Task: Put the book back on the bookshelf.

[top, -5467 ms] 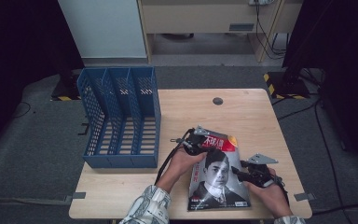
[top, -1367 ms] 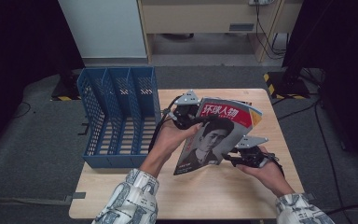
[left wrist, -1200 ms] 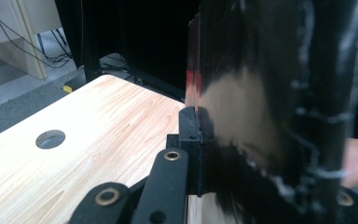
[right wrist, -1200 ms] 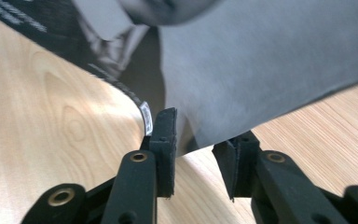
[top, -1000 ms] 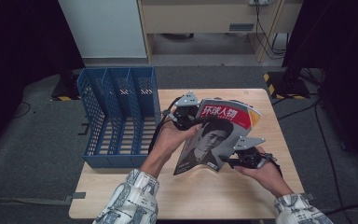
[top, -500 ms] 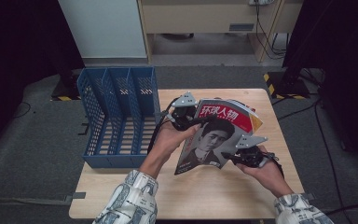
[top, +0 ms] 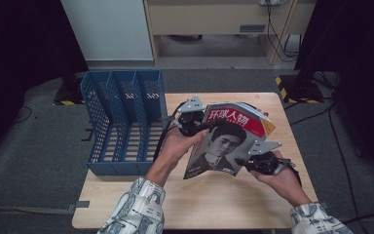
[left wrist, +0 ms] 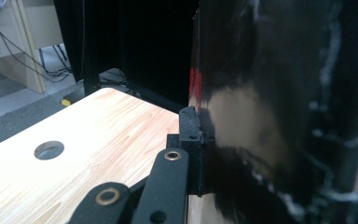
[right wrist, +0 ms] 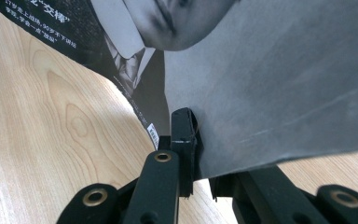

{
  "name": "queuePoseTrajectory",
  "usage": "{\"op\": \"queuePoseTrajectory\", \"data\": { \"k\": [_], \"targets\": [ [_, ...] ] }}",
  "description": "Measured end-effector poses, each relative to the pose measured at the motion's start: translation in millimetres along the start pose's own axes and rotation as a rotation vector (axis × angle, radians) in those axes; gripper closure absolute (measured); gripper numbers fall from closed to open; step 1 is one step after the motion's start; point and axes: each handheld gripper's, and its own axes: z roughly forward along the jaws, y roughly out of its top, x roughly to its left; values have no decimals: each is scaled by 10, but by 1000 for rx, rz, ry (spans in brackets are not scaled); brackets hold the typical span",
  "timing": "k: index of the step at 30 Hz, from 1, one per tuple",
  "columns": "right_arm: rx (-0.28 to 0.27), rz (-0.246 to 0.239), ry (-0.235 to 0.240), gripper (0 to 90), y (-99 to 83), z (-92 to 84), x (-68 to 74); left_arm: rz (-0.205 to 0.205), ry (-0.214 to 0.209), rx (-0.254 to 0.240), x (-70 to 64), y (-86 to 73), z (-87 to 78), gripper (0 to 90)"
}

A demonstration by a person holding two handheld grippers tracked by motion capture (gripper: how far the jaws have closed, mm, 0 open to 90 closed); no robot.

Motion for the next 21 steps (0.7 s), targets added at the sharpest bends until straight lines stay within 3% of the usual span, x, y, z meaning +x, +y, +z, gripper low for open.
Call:
{"op": "queuePoseTrajectory", "data": {
  "k": [21],
  "targets": [
    [55,-31,-36,861,11,-56,-32,-17,-16,-20,60,-132,-44,831]
  ]
}}
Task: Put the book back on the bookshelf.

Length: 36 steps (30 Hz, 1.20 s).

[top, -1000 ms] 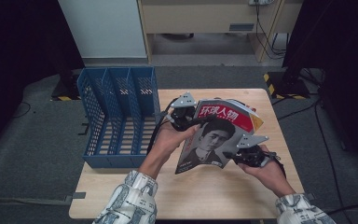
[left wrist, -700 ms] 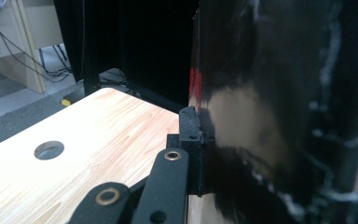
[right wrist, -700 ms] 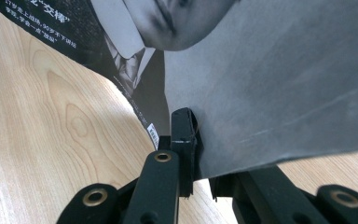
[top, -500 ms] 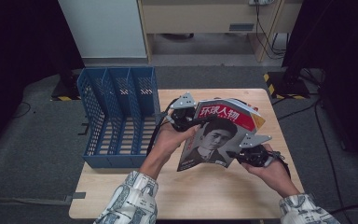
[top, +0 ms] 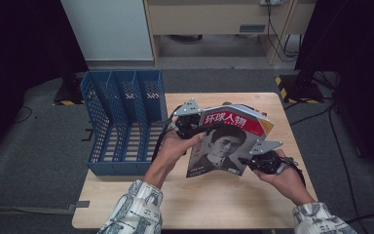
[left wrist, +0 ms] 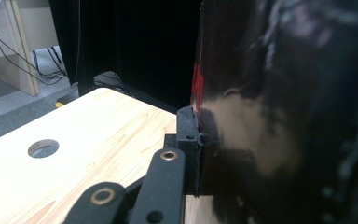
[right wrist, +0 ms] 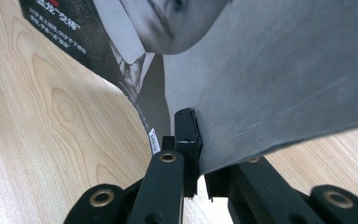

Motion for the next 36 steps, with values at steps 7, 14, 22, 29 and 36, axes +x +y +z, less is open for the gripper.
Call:
{"op": "queuePoseTrajectory", "data": {
  "k": [7,14,22,29,36],
  "targets": [
    [8,-5,-8,866,4,-4,-4,0,6,-2,4,0,-4,775],
    [25,-11,-12,867,-10,11,6,-9,2,-8,20,-6,7,745],
    [35,-27,-15,867,-14,25,20,-17,-9,7,22,-10,-5,753],
    [37,-38,-26,846,-2,74,47,-8,26,-10,3,-64,-33,859],
    [0,-33,-46,674,-27,89,3,3,11,-29,-6,-92,-74,864]
  ]
}}
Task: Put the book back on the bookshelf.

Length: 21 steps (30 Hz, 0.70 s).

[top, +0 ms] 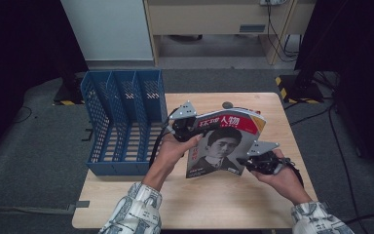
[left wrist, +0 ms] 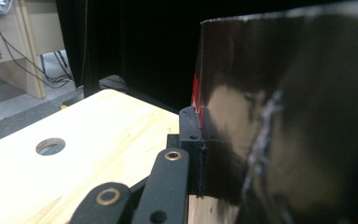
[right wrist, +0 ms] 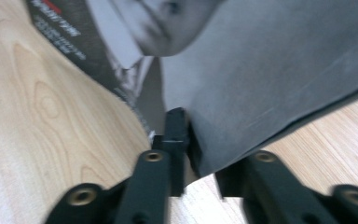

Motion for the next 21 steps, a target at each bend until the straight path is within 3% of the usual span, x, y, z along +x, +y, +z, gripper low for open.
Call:
{"op": "queuePoseTrajectory", "data": {
  "k": [1,2,5,9,13,21],
  "targets": [
    [-15,23,-40,541,-29,-6,-3,-4,-6,-4,-9,-3,-5,865],
    [-15,23,-40,541,-29,-6,-3,-4,-6,-4,-9,-3,-5,864],
    [-51,64,-103,335,-101,-29,27,-10,-4,-10,-19,5,-4,865],
    [-83,116,-160,203,-234,-48,87,-10,13,-12,-21,19,-3,864],
    [-117,210,-194,176,-431,-51,121,-19,22,-16,-29,31,-3,865],
    [-60,252,-205,132,-576,32,82,-33,41,-23,-61,70,12,864]
  ]
}}
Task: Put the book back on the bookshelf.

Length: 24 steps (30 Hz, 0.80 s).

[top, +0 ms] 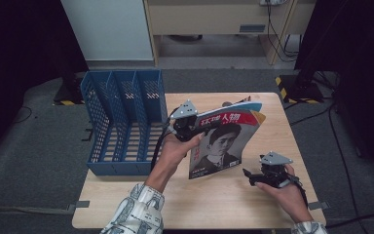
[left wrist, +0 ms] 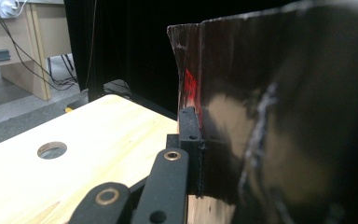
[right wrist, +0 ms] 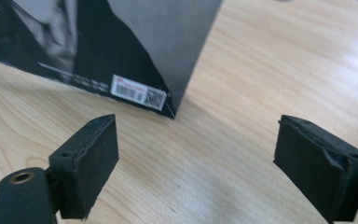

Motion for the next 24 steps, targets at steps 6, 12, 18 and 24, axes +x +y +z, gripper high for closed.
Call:
{"op": "queuePoseTrajectory", "data": {
  "k": [6,12,18,24],
  "targets": [
    [32,46,-11,123,-108,63,-52,-15,14,-6,-11,25,-35,865],
    [64,81,-7,119,-183,126,-82,-27,29,-15,-23,64,-98,865],
    [71,114,-3,112,-209,144,-99,-48,45,-18,2,91,-153,865],
    [100,113,-2,99,-231,188,-87,-48,58,-15,-15,103,-201,864]
  ]
}}
